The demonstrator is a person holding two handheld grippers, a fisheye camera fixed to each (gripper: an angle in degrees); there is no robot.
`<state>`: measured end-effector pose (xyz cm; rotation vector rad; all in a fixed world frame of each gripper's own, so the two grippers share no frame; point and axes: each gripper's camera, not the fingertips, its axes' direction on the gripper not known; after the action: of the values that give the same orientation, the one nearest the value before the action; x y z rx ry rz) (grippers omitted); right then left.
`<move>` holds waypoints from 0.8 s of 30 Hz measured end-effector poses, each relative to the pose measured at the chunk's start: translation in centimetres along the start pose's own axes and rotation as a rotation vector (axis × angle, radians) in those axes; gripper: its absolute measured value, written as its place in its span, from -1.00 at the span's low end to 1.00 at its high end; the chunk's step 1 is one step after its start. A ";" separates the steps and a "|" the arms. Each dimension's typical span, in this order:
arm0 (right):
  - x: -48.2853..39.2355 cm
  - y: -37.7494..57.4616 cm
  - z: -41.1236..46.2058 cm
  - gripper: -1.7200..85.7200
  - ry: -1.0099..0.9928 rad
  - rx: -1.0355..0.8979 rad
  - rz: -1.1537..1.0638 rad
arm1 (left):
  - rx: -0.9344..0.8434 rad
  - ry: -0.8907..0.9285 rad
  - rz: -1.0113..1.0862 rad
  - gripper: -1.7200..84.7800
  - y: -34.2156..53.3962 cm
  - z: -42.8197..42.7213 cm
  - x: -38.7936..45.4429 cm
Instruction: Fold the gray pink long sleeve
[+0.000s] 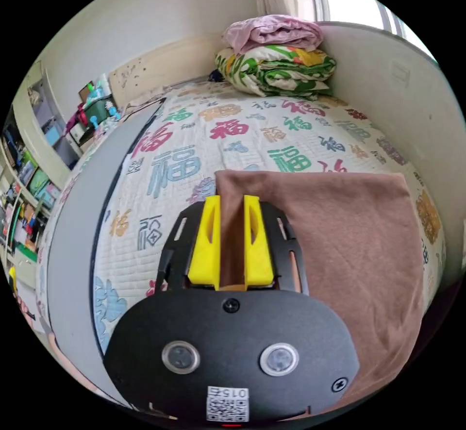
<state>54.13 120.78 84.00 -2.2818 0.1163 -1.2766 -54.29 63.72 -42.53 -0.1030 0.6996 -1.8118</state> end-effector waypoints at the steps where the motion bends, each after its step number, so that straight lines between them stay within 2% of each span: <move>1: 1.4 -0.1 -1.4 -0.85 -0.029 0.032 0.019 | -0.017 0.042 0.061 -0.71 -1.0 5.0 4.0; 3: 4.9 0.2 -3.8 -0.90 -0.163 0.071 0.120 | -0.038 0.106 0.146 -0.68 -1.9 12.3 10.3; 5: 9.6 1.5 -7.2 -0.92 -0.384 0.126 0.252 | -0.097 0.264 0.190 -0.67 -2.6 21.9 17.9; 6: 10.4 1.8 -8.1 -0.93 -0.422 0.141 0.273 | -0.117 0.309 0.194 -0.66 -2.8 24.2 19.7; 8: 12.3 3.8 -12.9 -0.94 -0.522 0.271 0.262 | -0.199 0.443 0.209 -0.67 -2.9 33.2 27.3; 12: 17.0 9.3 -19.5 -0.95 -0.749 0.547 0.318 | -0.310 0.583 0.210 -0.66 -1.9 45.6 38.0; 14: 20.7 10.6 -22.2 -0.95 -0.878 0.593 0.410 | -0.349 0.679 0.146 -0.65 -0.6 52.4 43.9; 18: 22.1 12.2 -25.6 -0.95 -0.926 0.613 0.385 | -0.407 0.691 0.139 -0.61 1.6 61.1 52.0; 20: 22.5 13.3 -27.4 -0.95 -0.939 0.614 0.365 | -0.439 0.612 0.225 -0.60 2.8 66.1 56.6; 24: 22.6 15.1 -29.4 -0.95 -0.920 0.604 0.338 | -0.430 0.566 0.442 -0.63 4.6 70.3 62.7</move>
<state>45.26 88.98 106.60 -1.9641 -0.1816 0.0007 -44.86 -21.81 -4.02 0.2743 1.3892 -1.2392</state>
